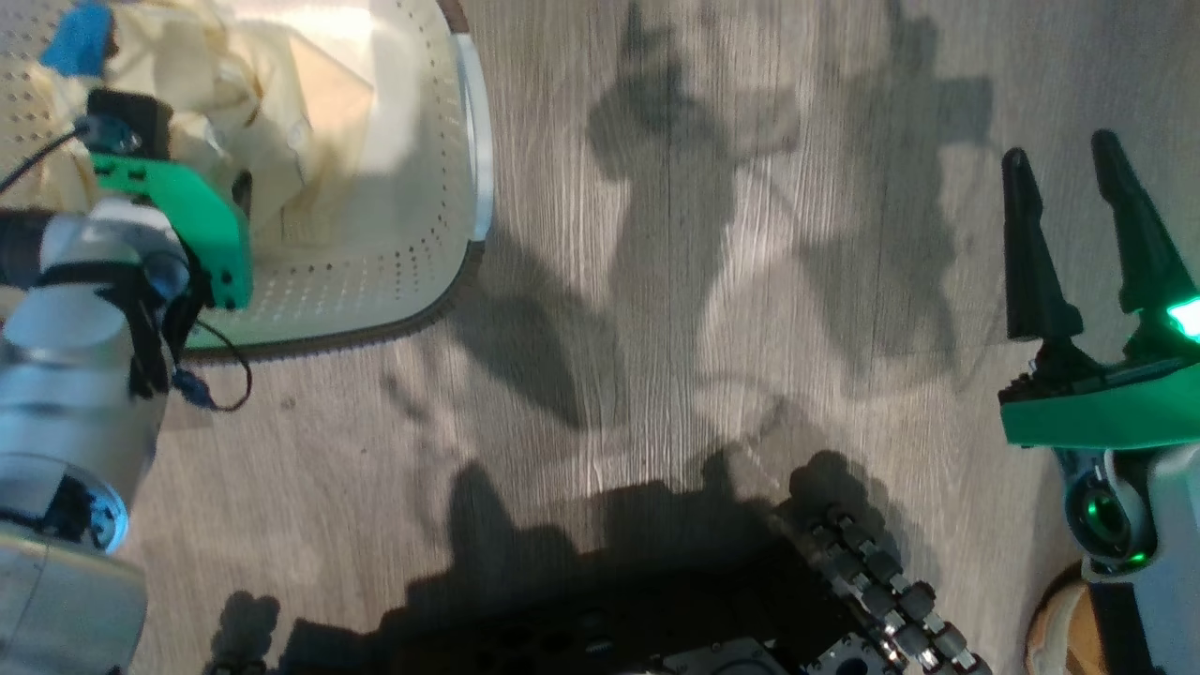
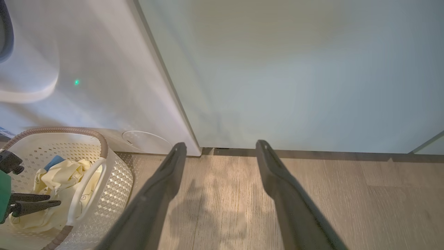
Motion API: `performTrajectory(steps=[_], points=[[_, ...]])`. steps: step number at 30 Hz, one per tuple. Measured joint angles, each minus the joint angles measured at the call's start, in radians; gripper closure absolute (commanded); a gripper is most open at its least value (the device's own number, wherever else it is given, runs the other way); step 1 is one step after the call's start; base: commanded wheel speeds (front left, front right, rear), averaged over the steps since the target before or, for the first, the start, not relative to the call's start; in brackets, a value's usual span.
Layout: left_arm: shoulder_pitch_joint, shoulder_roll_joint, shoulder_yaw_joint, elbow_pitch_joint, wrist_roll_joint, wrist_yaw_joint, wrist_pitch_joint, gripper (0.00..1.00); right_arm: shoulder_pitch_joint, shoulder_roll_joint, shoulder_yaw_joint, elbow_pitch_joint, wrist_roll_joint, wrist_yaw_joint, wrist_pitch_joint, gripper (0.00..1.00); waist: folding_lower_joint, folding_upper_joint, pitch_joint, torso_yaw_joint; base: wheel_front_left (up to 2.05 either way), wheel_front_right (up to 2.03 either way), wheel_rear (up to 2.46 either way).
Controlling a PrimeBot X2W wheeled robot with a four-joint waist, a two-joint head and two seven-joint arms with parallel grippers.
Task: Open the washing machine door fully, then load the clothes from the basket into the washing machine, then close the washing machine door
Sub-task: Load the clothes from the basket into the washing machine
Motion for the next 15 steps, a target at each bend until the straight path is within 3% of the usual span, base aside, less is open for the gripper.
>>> performTrajectory(steps=[8,15], points=[[-0.06,0.003,-0.023,0.016,0.016,0.004,0.001,0.0,-0.002,0.0,-0.007,-0.013,-0.001,0.0,0.0,0.0,-0.0001,0.0,0.056,-0.001,0.0,0.0,0.0],[-0.082,0.001,-0.029,0.022,0.011,0.038,0.015,0.0,0.003,-0.001,-0.011,-0.024,-0.008,0.0,0.0,0.0,-0.0002,0.0,0.072,0.006,0.0,0.0,0.0]])
